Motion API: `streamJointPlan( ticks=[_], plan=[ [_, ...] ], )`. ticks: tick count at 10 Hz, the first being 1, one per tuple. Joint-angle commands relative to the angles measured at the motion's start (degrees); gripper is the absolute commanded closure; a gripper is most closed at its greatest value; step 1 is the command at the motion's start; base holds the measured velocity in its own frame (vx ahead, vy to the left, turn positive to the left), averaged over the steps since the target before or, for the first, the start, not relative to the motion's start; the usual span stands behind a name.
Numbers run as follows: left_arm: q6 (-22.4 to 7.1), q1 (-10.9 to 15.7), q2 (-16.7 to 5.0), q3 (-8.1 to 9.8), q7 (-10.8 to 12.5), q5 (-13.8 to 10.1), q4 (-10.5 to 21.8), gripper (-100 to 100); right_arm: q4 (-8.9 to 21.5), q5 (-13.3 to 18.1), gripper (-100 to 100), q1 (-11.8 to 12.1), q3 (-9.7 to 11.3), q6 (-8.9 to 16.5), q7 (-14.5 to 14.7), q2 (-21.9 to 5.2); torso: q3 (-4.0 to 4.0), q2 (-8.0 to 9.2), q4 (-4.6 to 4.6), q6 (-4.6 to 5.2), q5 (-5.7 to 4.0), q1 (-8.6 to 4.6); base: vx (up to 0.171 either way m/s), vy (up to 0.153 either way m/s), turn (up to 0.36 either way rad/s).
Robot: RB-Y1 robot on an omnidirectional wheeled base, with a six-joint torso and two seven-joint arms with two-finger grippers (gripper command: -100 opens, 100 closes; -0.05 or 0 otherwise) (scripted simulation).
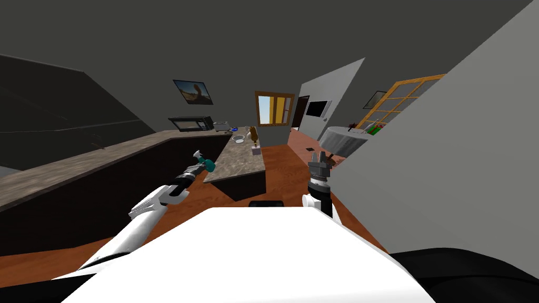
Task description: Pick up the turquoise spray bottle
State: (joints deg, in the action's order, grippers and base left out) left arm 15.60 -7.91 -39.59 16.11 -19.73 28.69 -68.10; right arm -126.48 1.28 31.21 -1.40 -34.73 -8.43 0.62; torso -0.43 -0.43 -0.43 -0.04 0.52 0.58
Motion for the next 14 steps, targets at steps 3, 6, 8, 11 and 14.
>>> streamJointPlan(
  ticks=[3, 6, 8, 11, 14],
  plan=[
    [0.2, -5.3, 0.5, 0.74, 1.2, 0.3, -6.1, 100, 0.0, 0.0, 0, 0.0, 0.0, 0.0, 0.0, 0.0, -0.13, -0.24, -0.05, -0.05, -0.01, -0.05, 0.084, -0.011, 0.068],
    [0.2, -10.2, 0.8, 1.39, 2.6, 0.6, -11.7, 100, 0.0, 0.0, 0, 0.0, 0.0, 0.0, 0.0, 0.0, -0.12, -0.23, -0.04, -0.05, -0.01, -0.01, 0.081, -0.006, 0.065],
    [0.1, -14.0, 1.1, 2.04, 3.9, 0.9, -14.8, 100, 0.0, 0.0, 0, 0.0, 0.0, 0.0, 0.0, 0.0, -0.13, -0.26, -0.04, -0.08, -0.02, -0.03, 0.109, -0.013, 0.086],
    [0.1, -18.0, 1.5, 2.68, 5.3, 1.2, -19.5, 100, 0.0, 0.0, 0, 0.0, 0.0, 0.0, 0.0, 0.0, -0.01, -0.03, 0.02, 0.03, -0.04, -0.05, 0.053, -0.004, 0.037],
    [0.1, -19.7, 1.4, 2.74, 5.3, 1.1, -21.7, 100, 0.0, 0.0, 0, 0.0, 0.0, 0.0, 0.0, 0.0, -0.04, -0.08, 0.0, 0.0, -0.05, -0.08, 0.049, -0.009, 0.041]
  ],
)
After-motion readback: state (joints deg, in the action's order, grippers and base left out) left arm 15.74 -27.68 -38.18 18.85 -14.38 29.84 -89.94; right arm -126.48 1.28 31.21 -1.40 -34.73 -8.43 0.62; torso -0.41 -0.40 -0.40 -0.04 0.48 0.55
